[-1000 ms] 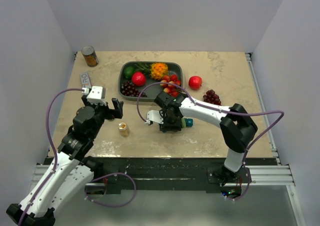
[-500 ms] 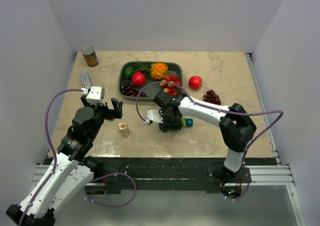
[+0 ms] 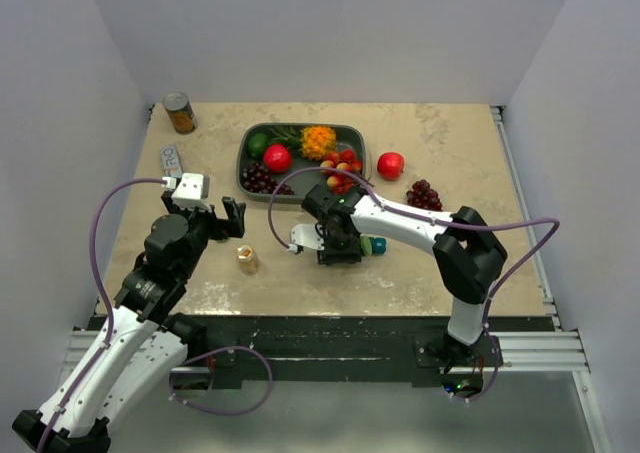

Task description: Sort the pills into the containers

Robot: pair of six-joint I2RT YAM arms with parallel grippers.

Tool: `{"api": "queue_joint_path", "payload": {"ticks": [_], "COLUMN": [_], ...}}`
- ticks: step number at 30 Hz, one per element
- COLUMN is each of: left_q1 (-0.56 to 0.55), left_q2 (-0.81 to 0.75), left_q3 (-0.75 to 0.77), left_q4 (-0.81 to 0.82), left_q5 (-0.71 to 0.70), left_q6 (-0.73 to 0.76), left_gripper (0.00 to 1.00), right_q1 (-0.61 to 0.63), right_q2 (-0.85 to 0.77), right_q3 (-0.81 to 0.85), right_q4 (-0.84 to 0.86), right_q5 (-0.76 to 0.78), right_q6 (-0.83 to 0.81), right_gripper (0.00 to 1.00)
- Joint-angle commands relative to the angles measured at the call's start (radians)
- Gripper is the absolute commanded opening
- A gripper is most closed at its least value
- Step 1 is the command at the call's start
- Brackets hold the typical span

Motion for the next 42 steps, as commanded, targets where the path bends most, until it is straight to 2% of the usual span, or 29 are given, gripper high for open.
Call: {"api": "queue_joint_path", "payload": {"ticks": [1, 12, 28, 42], "left_q1": [0.008, 0.008, 0.008, 0.008], "left_q2": [-0.008, -0.006, 0.002, -0.003], "left_q3": [0.01, 0.009, 0.009, 0.002], "left_q4": [0.021, 0.022, 0.024, 0.036], "left_q5": [-0.014, -0.014, -0.007, 0.008], "left_q6": [-0.008, -0.008, -0.008, -0.007], "left_gripper": [1.0, 1.0, 1.0, 1.0], "right_q1": [0.004, 0.004, 0.001, -0.027], "right_q2": [-0.001, -0.017, -0.043, -0.119], "right_q3": [0.043, 0.049, 0.037, 0.012], "right_q4": [-0.02, -0.017, -0.02, -0.019], "right_q5": [0.022, -0.034, -0.034, -0.098], "right_q6": [-0.003, 0.011, 0.011, 0.007], "right_gripper": [0.0, 0.0, 0.0, 0.0]}}
